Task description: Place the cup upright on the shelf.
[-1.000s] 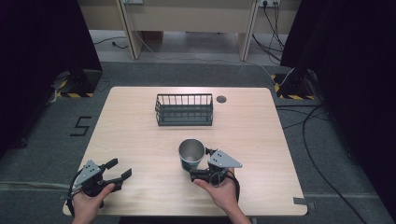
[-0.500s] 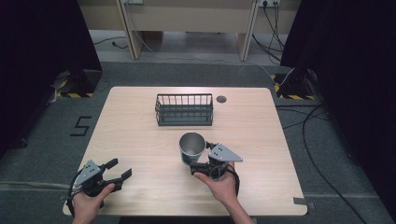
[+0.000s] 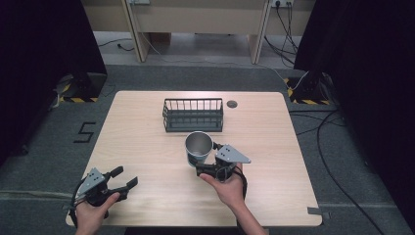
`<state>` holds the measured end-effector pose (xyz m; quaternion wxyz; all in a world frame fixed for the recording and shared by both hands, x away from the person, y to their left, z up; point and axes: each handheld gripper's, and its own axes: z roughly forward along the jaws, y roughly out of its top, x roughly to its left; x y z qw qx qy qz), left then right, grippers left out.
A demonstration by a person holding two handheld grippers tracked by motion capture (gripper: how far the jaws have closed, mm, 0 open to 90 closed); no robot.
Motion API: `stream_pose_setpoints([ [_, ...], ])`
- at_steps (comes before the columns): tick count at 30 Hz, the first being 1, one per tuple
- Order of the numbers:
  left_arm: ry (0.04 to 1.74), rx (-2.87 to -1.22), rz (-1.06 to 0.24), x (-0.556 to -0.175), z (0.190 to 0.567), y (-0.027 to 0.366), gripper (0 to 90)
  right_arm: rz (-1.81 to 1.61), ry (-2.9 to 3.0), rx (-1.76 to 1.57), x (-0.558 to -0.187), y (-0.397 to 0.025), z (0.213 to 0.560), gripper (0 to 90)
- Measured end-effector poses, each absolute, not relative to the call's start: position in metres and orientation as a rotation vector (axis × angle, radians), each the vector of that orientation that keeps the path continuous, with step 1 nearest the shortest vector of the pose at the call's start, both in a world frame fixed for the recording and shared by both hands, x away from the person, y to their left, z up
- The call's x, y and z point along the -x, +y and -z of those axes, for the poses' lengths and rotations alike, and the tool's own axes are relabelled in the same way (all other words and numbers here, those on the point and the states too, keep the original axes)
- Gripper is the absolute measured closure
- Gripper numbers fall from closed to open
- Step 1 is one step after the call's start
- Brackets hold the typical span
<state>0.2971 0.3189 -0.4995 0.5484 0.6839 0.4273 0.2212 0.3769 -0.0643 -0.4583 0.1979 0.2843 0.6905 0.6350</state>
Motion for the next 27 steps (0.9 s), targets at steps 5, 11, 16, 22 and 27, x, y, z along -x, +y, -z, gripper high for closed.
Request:
stream_pose_setpoints([
  [5,1.012,-1.618,-0.523,-0.297,0.5,0.319,21.6,-1.779,1.915,-0.812,-0.384,-0.061,0.452,15.7],
  [11,1.011,-1.618,-0.522,-0.297,0.5,0.319,21.6,-1.773,1.901,-0.801,-0.391,-0.06,0.446,15.7],
  [16,1.011,-1.619,-0.522,-0.297,0.5,0.319,21.6,-1.776,1.895,-0.81,-0.396,-0.058,0.443,15.7],
  [22,1.012,-1.617,-0.522,-0.297,0.5,0.32,21.6,-1.774,1.883,-0.817,-0.404,-0.056,0.44,15.7],
  [27,1.014,-1.614,-0.521,-0.297,0.5,0.32,21.6,-1.771,1.868,-0.82,-0.411,-0.054,0.435,15.7],
])
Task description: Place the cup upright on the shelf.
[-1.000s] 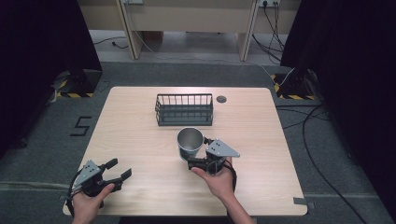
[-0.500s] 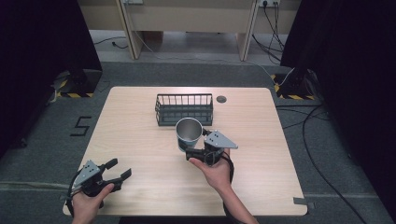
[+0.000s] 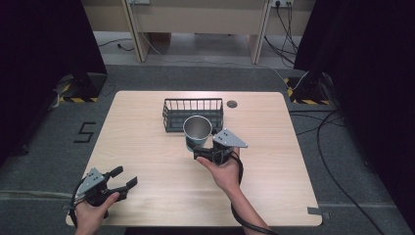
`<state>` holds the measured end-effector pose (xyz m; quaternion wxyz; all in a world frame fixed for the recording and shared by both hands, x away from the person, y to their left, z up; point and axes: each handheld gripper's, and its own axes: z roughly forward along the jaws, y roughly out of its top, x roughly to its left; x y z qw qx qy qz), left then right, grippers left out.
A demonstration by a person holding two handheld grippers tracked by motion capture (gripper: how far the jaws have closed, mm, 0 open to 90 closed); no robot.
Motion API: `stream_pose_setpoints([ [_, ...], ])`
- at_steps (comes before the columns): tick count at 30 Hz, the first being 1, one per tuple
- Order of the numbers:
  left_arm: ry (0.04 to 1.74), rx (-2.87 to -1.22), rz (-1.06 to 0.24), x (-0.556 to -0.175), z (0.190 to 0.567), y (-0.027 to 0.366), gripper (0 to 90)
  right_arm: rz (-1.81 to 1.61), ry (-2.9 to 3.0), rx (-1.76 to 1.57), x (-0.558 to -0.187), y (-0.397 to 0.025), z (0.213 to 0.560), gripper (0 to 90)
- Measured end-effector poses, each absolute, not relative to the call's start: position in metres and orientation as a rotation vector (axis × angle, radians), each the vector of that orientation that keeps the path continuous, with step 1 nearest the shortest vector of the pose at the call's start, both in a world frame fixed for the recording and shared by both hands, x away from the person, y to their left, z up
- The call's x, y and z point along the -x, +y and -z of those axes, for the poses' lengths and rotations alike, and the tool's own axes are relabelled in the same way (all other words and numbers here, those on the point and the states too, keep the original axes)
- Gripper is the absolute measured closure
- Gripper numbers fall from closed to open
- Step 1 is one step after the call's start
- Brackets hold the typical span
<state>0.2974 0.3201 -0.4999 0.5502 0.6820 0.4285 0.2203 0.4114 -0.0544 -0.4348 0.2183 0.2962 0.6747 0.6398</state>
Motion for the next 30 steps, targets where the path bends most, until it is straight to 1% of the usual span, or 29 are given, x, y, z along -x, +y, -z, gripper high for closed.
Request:
stream_pose_setpoints([
  [30,1.008,-1.623,-0.518,-0.297,0.5,0.32,21.7,-1.764,1.799,-0.851,-0.453,-0.053,0.406,15.7],
])
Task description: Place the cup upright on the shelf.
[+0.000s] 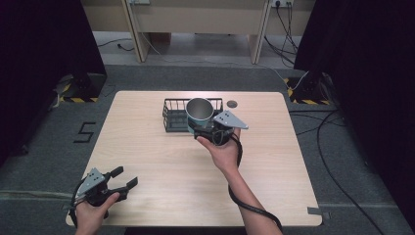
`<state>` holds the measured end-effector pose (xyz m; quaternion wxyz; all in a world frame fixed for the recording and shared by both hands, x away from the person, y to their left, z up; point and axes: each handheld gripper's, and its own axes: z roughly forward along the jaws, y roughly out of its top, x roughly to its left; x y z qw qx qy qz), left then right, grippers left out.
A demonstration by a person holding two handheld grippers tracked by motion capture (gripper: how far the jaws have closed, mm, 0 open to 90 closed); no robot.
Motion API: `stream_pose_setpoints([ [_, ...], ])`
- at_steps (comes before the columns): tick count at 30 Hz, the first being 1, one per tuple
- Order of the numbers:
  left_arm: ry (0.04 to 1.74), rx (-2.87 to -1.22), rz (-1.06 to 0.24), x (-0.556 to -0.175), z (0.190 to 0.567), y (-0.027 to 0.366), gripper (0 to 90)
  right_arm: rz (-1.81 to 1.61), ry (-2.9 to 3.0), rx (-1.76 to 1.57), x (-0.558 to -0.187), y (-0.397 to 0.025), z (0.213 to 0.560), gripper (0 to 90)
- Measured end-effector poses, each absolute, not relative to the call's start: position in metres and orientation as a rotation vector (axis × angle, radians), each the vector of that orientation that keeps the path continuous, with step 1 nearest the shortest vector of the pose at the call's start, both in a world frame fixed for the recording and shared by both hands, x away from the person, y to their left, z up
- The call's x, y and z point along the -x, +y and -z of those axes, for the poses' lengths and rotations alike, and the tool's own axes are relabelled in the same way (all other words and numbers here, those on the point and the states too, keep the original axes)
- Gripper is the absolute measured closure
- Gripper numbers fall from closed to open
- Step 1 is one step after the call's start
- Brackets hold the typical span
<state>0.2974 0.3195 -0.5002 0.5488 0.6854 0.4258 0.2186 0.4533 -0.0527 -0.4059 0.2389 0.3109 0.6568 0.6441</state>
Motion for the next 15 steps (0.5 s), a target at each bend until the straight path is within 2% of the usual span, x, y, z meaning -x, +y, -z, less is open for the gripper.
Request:
stream_pose_setpoints([
  [15,1.008,-1.62,-0.516,-0.298,0.5,0.32,21.8,-1.732,1.793,-0.895,-0.491,-0.044,0.397,15.7],
])
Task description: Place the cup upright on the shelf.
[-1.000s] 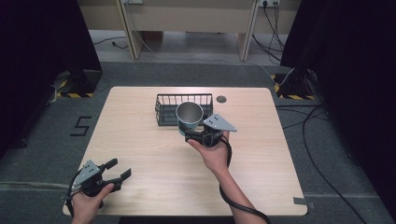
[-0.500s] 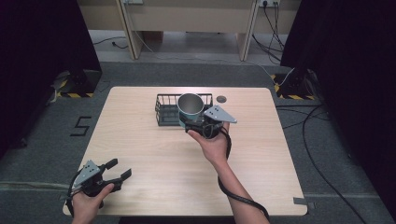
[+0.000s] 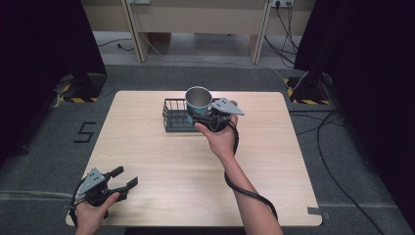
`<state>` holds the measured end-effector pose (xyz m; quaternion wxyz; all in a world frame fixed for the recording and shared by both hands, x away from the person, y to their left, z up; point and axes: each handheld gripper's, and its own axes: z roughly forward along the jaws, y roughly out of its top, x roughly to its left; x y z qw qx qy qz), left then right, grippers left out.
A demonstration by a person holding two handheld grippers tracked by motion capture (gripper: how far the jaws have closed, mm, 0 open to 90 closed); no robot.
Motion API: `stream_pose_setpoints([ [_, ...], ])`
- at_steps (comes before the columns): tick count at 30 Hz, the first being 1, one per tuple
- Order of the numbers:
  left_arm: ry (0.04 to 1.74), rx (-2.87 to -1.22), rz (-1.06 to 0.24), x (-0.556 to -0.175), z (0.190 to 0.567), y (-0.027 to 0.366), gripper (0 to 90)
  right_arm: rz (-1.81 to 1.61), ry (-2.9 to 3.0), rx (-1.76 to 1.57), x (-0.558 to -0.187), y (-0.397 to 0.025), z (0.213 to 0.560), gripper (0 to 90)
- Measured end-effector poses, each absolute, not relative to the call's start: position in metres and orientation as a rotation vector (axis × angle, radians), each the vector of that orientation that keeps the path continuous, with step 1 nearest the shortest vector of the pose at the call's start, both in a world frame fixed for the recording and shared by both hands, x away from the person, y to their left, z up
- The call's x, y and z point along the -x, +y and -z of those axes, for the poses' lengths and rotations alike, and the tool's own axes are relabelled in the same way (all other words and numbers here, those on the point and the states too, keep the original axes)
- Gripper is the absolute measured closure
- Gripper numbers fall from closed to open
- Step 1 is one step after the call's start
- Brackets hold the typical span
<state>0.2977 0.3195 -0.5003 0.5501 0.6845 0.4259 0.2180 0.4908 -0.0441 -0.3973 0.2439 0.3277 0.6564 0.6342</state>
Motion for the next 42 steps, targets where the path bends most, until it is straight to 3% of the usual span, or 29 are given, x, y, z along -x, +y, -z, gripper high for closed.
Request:
stream_pose_setpoints([
  [42,1.012,-1.613,-0.505,-0.299,0.501,0.319,22.0,-1.649,1.809,-1.002,-0.552,-0.026,0.405,15.7],
])
